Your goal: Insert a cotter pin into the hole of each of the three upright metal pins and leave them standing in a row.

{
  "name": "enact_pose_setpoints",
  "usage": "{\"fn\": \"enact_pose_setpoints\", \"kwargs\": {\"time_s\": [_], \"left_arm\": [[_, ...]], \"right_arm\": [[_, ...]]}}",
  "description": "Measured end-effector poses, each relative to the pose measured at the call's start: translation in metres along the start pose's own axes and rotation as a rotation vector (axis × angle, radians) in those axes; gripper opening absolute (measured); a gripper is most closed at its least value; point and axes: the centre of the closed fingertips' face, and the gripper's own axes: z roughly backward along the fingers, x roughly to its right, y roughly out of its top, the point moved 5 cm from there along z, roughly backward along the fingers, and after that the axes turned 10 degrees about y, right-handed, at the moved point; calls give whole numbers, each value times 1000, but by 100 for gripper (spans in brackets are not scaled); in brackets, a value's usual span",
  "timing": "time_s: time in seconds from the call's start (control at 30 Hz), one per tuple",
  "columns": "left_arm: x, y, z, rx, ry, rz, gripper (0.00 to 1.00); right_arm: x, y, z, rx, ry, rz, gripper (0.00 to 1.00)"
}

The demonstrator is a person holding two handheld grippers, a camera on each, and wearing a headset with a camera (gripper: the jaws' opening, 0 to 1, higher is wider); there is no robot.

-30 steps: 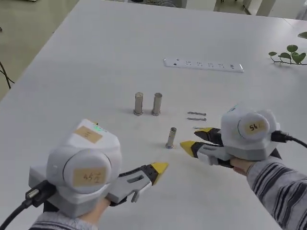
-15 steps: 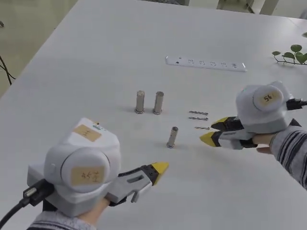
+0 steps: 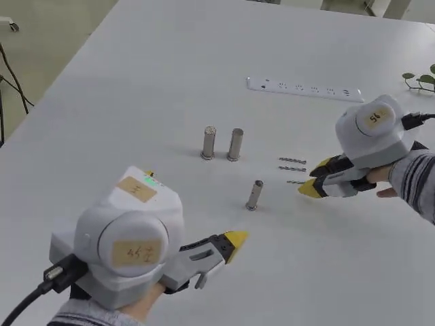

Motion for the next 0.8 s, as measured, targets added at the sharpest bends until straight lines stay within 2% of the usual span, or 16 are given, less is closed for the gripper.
{"fn": "enact_pose_setpoints", "kwargs": {"time_s": [0.07,0.2,0.3,0.37,0.53,0.8], "left_arm": [[0,0,0,1,-1,-1,88],[2,1,0,1,-8,-5,87],[1,0,0,-1,-10,-6,87],[0,-1,0,-7,-4,-2,86],[-2,-1,0,-11,-1,0,85],[-1,-2,0,-19,-7,-1,84]], "right_arm": [[3,-1,-3,-45,10,27,19],[6,-1,-7,-75,25,54,16],[5,-2,-9,-110,61,85,13],[8,0,-9,-105,55,86,12],[12,1,-8,-129,94,83,11],[15,2,-9,-186,104,145,6]]}}
